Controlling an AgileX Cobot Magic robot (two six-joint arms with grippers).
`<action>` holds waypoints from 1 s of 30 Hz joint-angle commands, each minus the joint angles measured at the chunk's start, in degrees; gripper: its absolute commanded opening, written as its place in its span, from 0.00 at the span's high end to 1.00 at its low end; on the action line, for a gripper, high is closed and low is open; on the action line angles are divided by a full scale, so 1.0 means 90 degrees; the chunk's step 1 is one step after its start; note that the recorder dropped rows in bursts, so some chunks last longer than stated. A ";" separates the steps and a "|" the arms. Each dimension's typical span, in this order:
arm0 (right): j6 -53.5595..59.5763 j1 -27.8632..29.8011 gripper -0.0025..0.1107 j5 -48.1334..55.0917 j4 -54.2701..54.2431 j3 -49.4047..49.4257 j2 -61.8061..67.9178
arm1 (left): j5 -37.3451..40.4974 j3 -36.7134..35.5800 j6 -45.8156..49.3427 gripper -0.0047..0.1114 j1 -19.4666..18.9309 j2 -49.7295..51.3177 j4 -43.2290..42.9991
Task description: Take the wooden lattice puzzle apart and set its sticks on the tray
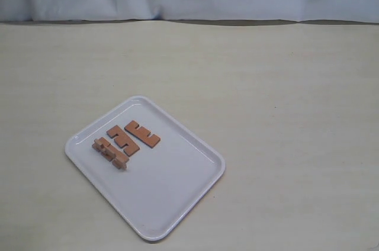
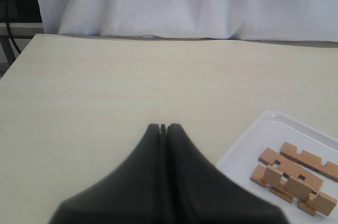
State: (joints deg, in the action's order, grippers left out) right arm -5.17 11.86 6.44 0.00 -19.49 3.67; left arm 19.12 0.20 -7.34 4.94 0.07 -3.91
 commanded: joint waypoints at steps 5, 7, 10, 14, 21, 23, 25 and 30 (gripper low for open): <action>0.0045 0.0000 0.94 0.0292 -0.0072 -0.0022 -0.0407 | -0.0071 -0.0023 -0.0027 0.96 0.0049 -0.0007 0.0007; 0.0045 0.0000 0.94 0.0246 -0.0072 -0.0035 -0.0407 | -0.0071 -0.0023 -0.0027 0.96 0.0049 -0.0007 0.0007; 0.0033 0.0000 0.94 0.0292 -0.0151 -0.0032 -0.0407 | -0.0071 -0.0023 -0.0027 0.96 0.0049 -0.0007 0.0007; 0.0003 0.0000 0.94 0.0631 -0.0594 -0.0018 -0.0407 | -0.0071 -0.0023 -0.0027 0.96 0.0049 -0.0007 0.0007; -0.0029 0.0000 0.94 0.0129 -0.0699 0.1072 -0.0407 | -0.0054 -0.0023 -0.0027 0.96 0.0049 -0.0007 -0.0007; -0.0027 0.0000 0.94 -0.0094 -0.0761 0.1501 -0.0407 | -0.0068 -0.0023 -0.0027 0.96 0.0049 -0.0007 -0.0007; -0.0027 0.0000 0.94 -0.0106 -0.0761 0.1837 -0.0407 | -0.0068 -0.0023 -0.0027 0.96 0.0049 -0.0007 -0.0007; 0.0111 0.0000 0.94 0.0347 -0.0767 0.2166 -0.0407 | -0.0068 -0.0023 -0.0027 0.96 0.0049 -0.0007 0.0007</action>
State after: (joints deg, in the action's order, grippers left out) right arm -5.14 11.86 8.45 -6.37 -0.52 0.23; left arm 19.12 0.20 -7.34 4.94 0.07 -3.91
